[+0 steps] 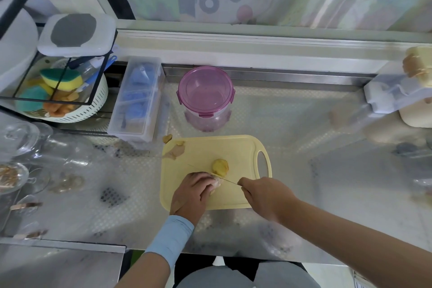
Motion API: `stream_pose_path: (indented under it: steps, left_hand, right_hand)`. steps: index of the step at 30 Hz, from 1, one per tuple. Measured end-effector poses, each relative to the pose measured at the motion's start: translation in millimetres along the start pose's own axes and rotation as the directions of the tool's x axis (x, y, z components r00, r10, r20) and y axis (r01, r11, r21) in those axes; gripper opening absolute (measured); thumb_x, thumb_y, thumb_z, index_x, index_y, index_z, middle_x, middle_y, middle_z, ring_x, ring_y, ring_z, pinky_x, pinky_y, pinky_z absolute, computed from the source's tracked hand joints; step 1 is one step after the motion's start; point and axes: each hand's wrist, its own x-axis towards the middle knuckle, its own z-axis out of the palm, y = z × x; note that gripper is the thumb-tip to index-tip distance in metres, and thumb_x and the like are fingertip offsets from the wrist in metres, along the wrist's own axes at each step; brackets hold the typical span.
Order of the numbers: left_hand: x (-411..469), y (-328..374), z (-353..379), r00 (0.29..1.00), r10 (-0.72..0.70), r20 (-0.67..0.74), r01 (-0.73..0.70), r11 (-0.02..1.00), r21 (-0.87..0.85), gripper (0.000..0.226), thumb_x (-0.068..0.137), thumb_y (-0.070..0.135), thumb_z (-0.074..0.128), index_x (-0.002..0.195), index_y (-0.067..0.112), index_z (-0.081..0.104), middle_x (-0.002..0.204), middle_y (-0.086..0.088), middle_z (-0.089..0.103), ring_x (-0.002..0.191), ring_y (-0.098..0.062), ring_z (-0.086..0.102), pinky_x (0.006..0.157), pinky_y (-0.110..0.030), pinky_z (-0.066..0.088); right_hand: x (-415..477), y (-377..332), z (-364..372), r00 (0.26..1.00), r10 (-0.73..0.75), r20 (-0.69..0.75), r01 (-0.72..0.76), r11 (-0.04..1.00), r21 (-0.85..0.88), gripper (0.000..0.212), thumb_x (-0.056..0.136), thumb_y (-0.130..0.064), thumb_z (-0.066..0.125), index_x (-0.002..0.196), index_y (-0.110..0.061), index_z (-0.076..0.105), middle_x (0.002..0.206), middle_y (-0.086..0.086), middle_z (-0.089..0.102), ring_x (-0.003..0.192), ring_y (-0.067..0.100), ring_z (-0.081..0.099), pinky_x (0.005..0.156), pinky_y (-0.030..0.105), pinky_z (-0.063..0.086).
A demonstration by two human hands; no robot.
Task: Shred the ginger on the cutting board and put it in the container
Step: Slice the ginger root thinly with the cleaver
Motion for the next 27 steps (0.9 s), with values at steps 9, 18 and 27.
stream_pose_path:
  steps: [9, 18, 27]
  left_hand:
    - [-1.4, -5.1, 3.4, 0.999, -0.036, 0.016, 0.037, 0.999, -0.024, 0.022, 0.089, 0.029, 0.052, 0.094, 0.022, 0.073, 0.104, 0.019, 0.058, 0.096, -0.004, 0.050, 0.081, -0.007, 0.034]
    - [-0.5, -6.7, 3.8, 0.999, -0.032, 0.022, 0.033, 0.998, -0.048, 0.020, 0.087, 0.025, 0.054, 0.091, 0.021, 0.073, 0.102, 0.013, 0.063, 0.094, -0.007, 0.051, 0.080, -0.007, 0.032]
    - [-2.6, -6.4, 9.9, 0.999, -0.040, -0.020, 0.039, 0.997, -0.066, 0.022, 0.088, 0.030, 0.054, 0.090, 0.020, 0.073, 0.101, 0.011, 0.063, 0.094, -0.007, 0.051, 0.083, -0.005, 0.033]
  right_hand:
    - [11.7, -5.5, 1.2, 1.000, 0.002, 0.016, -0.002, 1.000, 0.005, 0.025, 0.107, -0.030, 0.031, 0.119, -0.020, 0.050, 0.082, 0.010, 0.063, 0.075, 0.036, 0.062, 0.068, 0.044, 0.057]
    - [13.2, -9.6, -3.2, 0.999, 0.023, 0.034, -0.023, 1.000, -0.004, 0.028, 0.107, -0.031, 0.029, 0.120, -0.019, 0.051, 0.077, 0.006, 0.054, 0.074, 0.036, 0.058, 0.065, 0.039, 0.052]
    - [22.5, -8.1, 0.4, 0.999, -0.044, 0.023, 0.043, 0.998, 0.038, 0.025, 0.107, -0.030, 0.030, 0.111, -0.015, 0.049, 0.080, 0.012, 0.062, 0.071, 0.036, 0.059, 0.064, 0.042, 0.052]
